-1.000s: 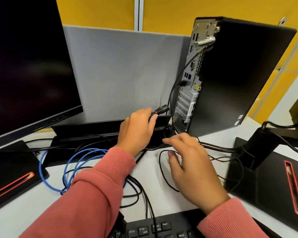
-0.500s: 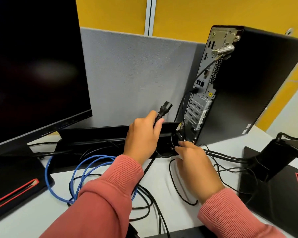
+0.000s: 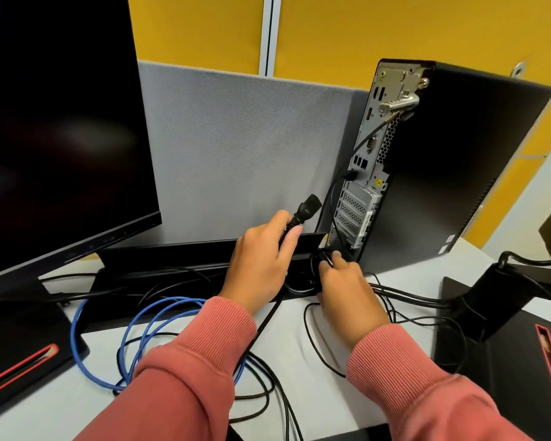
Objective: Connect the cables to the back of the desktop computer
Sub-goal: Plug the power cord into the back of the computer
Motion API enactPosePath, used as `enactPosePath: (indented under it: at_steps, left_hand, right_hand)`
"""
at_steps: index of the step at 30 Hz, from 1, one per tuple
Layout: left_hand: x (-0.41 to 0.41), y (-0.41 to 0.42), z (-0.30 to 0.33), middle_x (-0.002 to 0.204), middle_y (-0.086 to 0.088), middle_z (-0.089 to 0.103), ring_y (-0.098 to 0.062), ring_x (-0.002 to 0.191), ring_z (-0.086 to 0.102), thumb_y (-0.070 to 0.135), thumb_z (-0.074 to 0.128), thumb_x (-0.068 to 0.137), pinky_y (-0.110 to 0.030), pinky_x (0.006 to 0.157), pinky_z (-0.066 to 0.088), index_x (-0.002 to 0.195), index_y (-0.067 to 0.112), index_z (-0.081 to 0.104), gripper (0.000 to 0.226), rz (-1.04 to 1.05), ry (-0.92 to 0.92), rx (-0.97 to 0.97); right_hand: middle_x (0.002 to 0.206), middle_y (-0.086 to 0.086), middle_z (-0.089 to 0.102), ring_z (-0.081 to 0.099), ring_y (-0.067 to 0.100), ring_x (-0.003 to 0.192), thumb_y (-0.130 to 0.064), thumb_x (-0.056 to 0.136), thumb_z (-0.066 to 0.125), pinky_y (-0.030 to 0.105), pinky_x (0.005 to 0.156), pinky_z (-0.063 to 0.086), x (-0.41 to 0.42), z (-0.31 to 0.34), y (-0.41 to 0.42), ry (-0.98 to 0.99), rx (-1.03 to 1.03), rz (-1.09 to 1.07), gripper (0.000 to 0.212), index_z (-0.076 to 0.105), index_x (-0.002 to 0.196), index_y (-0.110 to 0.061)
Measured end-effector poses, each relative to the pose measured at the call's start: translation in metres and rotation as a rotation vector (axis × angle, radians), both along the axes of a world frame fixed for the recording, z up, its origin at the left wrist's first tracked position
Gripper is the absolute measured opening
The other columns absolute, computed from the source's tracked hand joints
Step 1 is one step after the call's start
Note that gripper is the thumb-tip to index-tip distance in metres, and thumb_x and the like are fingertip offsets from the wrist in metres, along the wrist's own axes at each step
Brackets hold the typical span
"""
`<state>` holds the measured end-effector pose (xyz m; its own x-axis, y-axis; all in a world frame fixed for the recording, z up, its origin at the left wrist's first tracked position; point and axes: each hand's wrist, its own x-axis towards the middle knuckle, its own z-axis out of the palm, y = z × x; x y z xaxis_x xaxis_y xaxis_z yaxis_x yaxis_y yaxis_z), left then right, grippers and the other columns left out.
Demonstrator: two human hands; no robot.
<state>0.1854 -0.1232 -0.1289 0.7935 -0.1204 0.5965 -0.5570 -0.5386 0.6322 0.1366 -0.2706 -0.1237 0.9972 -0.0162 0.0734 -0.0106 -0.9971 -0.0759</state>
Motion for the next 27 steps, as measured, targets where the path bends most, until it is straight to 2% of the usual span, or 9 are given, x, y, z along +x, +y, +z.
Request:
enactPosePath:
  at_steps: [4, 7, 11, 14, 19, 25, 27]
  left_hand:
    - [0.002, 0.001, 0.001, 0.072, 0.000, 0.064, -0.024, 0.057, 0.063, 0.050, 0.042, 0.103, -0.048, 0.061, 0.055, 0.096, 0.025, 0.052, 0.027, 0.010, -0.029, -0.022]
    - [0.003, 0.002, 0.003, 0.072, 0.000, 0.063, -0.024, 0.059, 0.062, 0.045, 0.046, 0.105, -0.049, 0.057, 0.055, 0.095, 0.026, 0.055, 0.023, 0.007, -0.039, -0.074]
    - [0.003, 0.001, 0.006, 0.066, 0.001, 0.059, -0.025, 0.061, 0.056, 0.038, 0.052, 0.105, -0.048, 0.058, 0.051, 0.095, 0.025, 0.057, 0.017, 0.034, -0.143, -0.134]
    - [0.003, 0.001, 0.011, 0.059, 0.001, 0.050, -0.023, 0.056, 0.050, 0.035, 0.053, 0.105, -0.048, 0.056, 0.046, 0.095, 0.025, 0.057, 0.015, 0.068, -0.178, -0.176]
    - [0.005, 0.001, 0.011, 0.066, -0.007, 0.060, -0.027, 0.053, 0.059, 0.044, 0.046, 0.104, -0.050, 0.058, 0.051, 0.098, 0.028, 0.054, 0.019, 0.035, -0.139, -0.247]
    - [0.006, 0.001, 0.012, 0.068, -0.002, 0.060, -0.027, 0.060, 0.061, 0.044, 0.044, 0.104, -0.049, 0.061, 0.053, 0.101, 0.028, 0.054, 0.019, 0.037, -0.102, -0.213]
    - [0.004, 0.001, 0.011, 0.068, 0.002, 0.055, -0.024, 0.063, 0.057, 0.041, 0.045, 0.106, -0.047, 0.061, 0.053, 0.101, 0.027, 0.054, 0.017, 0.015, -0.068, -0.161]
  right_hand:
    - [0.151, 0.016, 0.041, 0.048, 0.033, 0.127, -0.012, 0.099, 0.060, 0.037, 0.104, 0.043, 0.007, -0.006, -0.004, -0.029, 0.047, 0.017, 0.028, 0.058, 0.127, -0.010]
    - [0.134, 0.009, 0.052, 0.051, 0.031, 0.121, -0.023, 0.100, 0.060, 0.034, 0.097, 0.044, 0.006, -0.009, -0.006, -0.063, 0.078, 0.061, 0.026, 0.059, 0.123, -0.011]
    - [0.118, 0.004, 0.061, 0.056, 0.027, 0.113, -0.025, 0.100, 0.061, 0.032, 0.088, 0.044, 0.001, -0.003, -0.007, -0.116, 0.192, 0.103, 0.022, 0.061, 0.118, -0.012]
    - [0.114, 0.005, 0.066, 0.058, 0.026, 0.111, -0.027, 0.101, 0.060, 0.033, 0.087, 0.045, -0.002, 0.004, -0.007, -0.117, 0.256, 0.102, 0.023, 0.063, 0.119, -0.012]
    - [0.099, 0.011, 0.069, 0.064, 0.030, 0.097, -0.032, 0.103, 0.055, 0.038, 0.083, 0.050, -0.004, 0.004, -0.012, -0.075, 0.320, 0.063, 0.024, 0.061, 0.117, -0.014]
    - [0.095, 0.013, 0.066, 0.063, 0.036, 0.093, -0.033, 0.106, 0.049, 0.041, 0.078, 0.052, 0.001, 0.003, -0.010, -0.041, 0.265, 0.044, 0.025, 0.057, 0.112, -0.010]
    - [0.101, 0.015, 0.066, 0.061, 0.037, 0.099, -0.033, 0.106, 0.049, 0.038, 0.076, 0.047, 0.007, 0.003, -0.006, -0.008, 0.170, 0.047, 0.028, 0.056, 0.113, -0.008]
